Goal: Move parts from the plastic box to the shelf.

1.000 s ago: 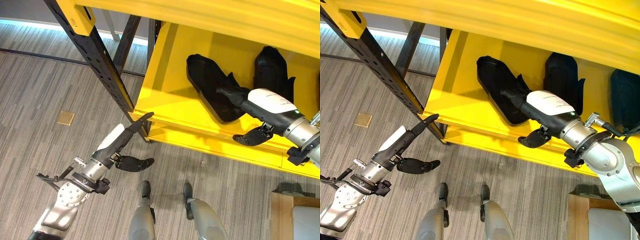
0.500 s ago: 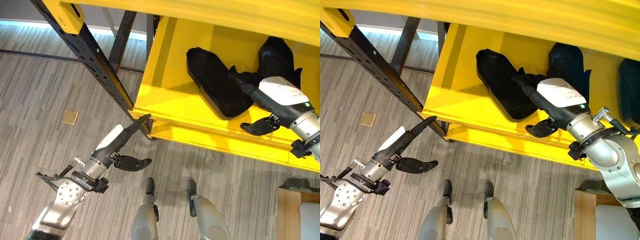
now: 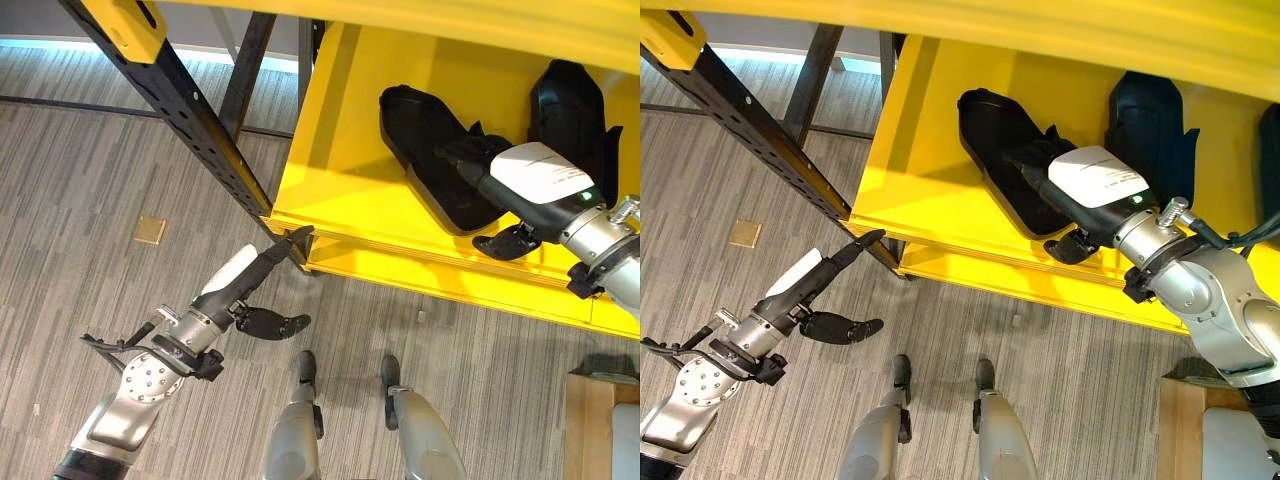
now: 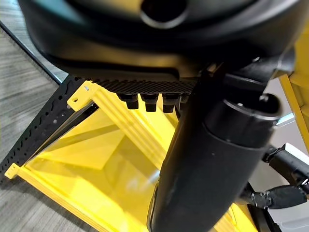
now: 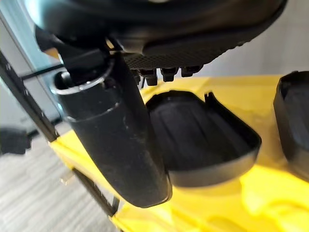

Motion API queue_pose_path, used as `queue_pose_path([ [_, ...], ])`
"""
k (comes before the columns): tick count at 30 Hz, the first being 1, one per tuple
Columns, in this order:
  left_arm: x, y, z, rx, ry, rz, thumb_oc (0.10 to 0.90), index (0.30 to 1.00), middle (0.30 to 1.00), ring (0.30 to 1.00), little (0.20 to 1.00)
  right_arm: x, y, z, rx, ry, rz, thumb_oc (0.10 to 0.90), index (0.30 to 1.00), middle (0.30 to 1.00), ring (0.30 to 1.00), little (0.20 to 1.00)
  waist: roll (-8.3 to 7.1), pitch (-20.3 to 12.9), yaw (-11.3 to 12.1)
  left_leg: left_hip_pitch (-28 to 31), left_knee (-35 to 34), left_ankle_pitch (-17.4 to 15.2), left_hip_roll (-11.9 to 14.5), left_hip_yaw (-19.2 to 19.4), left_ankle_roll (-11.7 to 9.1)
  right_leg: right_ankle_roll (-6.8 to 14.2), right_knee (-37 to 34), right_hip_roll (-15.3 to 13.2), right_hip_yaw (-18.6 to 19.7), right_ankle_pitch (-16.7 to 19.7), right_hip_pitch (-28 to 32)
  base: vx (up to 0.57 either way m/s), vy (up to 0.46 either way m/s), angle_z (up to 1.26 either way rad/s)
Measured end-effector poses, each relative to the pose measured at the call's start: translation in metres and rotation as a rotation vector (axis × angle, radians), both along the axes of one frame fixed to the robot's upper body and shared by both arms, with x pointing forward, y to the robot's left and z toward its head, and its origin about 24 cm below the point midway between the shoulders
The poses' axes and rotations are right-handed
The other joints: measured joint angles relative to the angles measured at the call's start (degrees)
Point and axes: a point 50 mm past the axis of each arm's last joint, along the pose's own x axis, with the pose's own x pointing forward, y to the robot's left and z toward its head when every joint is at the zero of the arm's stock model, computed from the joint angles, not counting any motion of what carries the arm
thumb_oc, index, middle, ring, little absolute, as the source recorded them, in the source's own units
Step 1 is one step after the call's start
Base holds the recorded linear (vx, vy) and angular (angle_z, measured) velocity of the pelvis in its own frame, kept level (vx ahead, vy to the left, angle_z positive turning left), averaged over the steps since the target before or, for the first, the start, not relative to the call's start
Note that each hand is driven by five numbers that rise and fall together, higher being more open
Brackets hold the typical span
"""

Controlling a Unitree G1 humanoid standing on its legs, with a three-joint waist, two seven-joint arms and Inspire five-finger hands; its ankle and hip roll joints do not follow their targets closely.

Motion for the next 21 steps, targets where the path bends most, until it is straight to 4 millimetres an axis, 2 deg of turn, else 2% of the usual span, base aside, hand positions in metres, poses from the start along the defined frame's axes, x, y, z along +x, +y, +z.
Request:
queue_pose_path([
  [6,0.004,-0.001,0.007,-0.005,-0.029,-0.004,0.900,1.000,1.000,1.000,1.000,0.010,-0.007,-0.012,-0.037,0.060,-0.049,0.900,1.000,1.000,1.000,1.000,1.00,0.5,0.0,-0.2,0.1,0.1,-0.1,-0.1,0.0,0.0,0.1,-0.1,0.0,0.0,-0.3,0.00,0.000,0.00],
  [21,0.005,-0.002,0.007,0.001,-0.026,-0.010,0.900,1.000,1.000,1.000,1.000,0.014,-0.010,-0.019,-0.070,0.086,-0.105,0.900,1.000,1.000,1.000,1.000,1.05,1.6,-0.1,-1.2,0.1,0.1,-0.2,0.0,0.0,0.0,0.4,-0.2,0.0,0.0,-1.5,0.00,0.000,0.00],
])
